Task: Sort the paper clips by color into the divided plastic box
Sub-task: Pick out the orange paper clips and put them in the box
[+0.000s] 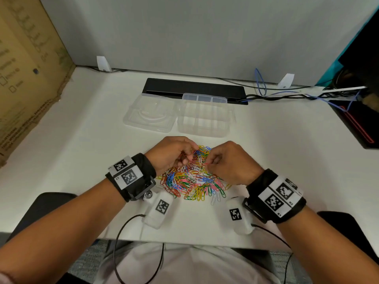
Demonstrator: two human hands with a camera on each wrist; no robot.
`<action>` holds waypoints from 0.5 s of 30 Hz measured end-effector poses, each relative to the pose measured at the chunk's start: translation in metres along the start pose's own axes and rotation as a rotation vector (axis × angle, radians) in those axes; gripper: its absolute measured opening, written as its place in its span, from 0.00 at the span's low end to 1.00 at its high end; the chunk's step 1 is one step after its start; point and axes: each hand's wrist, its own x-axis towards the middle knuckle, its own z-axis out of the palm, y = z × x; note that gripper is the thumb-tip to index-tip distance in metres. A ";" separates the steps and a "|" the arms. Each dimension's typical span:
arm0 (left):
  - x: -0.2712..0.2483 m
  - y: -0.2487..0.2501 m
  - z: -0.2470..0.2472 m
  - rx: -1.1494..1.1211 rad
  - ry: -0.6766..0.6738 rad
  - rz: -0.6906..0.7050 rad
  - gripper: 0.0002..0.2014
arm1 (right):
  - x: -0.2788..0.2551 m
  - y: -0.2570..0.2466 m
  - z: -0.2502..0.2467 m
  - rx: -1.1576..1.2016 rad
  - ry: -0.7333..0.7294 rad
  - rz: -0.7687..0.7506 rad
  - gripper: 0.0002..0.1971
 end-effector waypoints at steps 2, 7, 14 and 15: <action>0.000 0.000 0.001 0.032 0.004 0.012 0.13 | 0.000 0.002 -0.004 0.111 -0.017 0.032 0.07; -0.004 0.000 0.001 0.022 0.016 0.035 0.12 | 0.001 0.007 -0.008 0.207 -0.031 0.067 0.09; -0.011 -0.009 -0.004 -0.069 0.016 -0.038 0.12 | 0.009 -0.009 -0.012 0.193 -0.016 -0.078 0.05; -0.012 -0.010 -0.003 -0.095 0.006 -0.058 0.12 | 0.010 -0.015 -0.012 0.212 -0.027 -0.098 0.05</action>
